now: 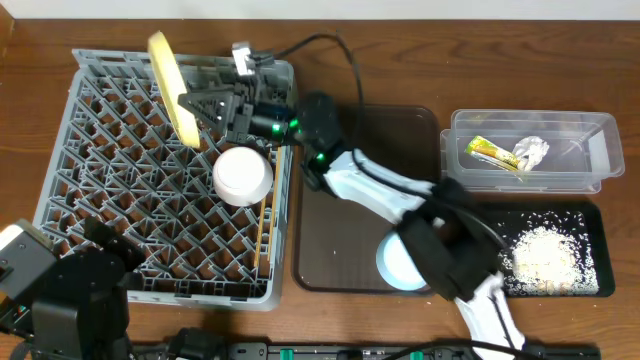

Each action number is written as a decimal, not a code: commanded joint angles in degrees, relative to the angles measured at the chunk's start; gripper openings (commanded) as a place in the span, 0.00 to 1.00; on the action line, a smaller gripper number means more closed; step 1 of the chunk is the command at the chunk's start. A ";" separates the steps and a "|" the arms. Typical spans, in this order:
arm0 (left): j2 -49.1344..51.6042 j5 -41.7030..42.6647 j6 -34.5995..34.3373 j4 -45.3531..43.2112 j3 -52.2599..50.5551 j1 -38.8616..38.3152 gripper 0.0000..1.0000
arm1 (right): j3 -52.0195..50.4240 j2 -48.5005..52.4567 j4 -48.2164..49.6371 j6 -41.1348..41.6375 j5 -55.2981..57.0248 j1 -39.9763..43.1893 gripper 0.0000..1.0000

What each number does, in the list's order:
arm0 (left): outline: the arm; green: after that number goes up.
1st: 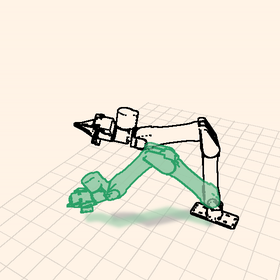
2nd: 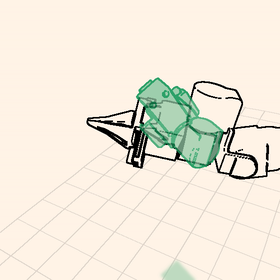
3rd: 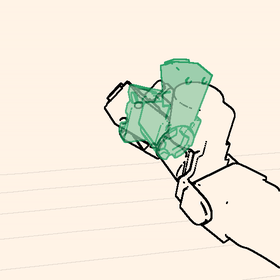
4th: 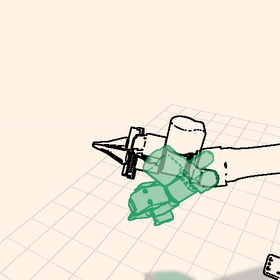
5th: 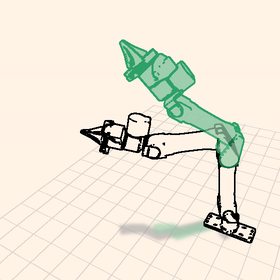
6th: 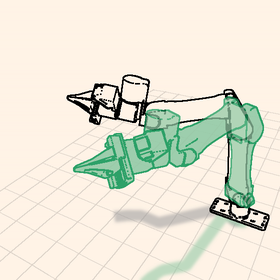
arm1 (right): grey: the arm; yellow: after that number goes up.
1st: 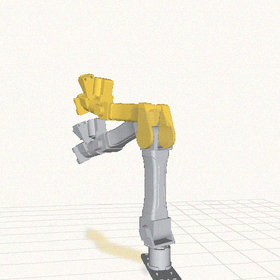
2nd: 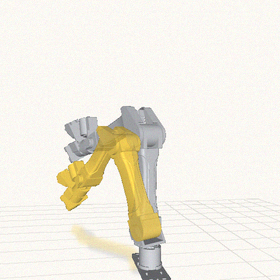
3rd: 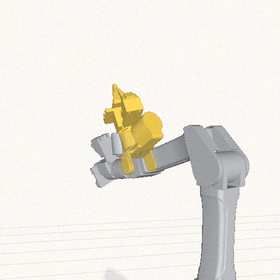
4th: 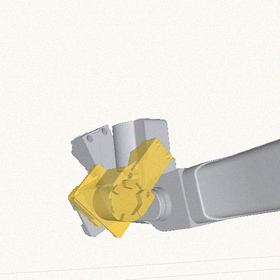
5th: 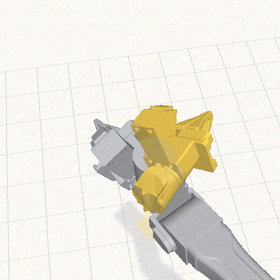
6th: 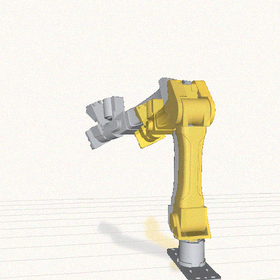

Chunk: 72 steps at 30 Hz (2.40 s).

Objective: Sort waste into correct bins and load items into the dishwasher
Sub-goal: 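Carry the yellow plate left over the rack with the right gripper, then insert the yellow plate upright into a rack slot and release, then move the right gripper back over the blue bowl on the tray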

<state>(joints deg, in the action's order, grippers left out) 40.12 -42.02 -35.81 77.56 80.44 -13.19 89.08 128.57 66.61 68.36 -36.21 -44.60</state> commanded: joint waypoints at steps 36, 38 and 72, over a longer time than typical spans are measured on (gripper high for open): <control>0.17 -0.87 0.13 0.02 0.48 -0.13 1.00 | 8.66 7.82 -14.51 9.46 6.05 -1.14 0.99; 0.17 -0.90 0.13 0.02 0.46 -0.13 1.00 | 10.60 6.69 -21.20 6.91 4.37 -0.17 0.99; 0.17 -0.87 0.13 0.02 0.46 -0.13 1.00 | 7.39 -13.68 -155.99 -57.79 36.02 23.52 0.63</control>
<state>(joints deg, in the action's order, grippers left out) 40.12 -42.02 -35.81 77.56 80.44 -13.19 100.25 114.39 -90.76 10.81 -0.78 -20.82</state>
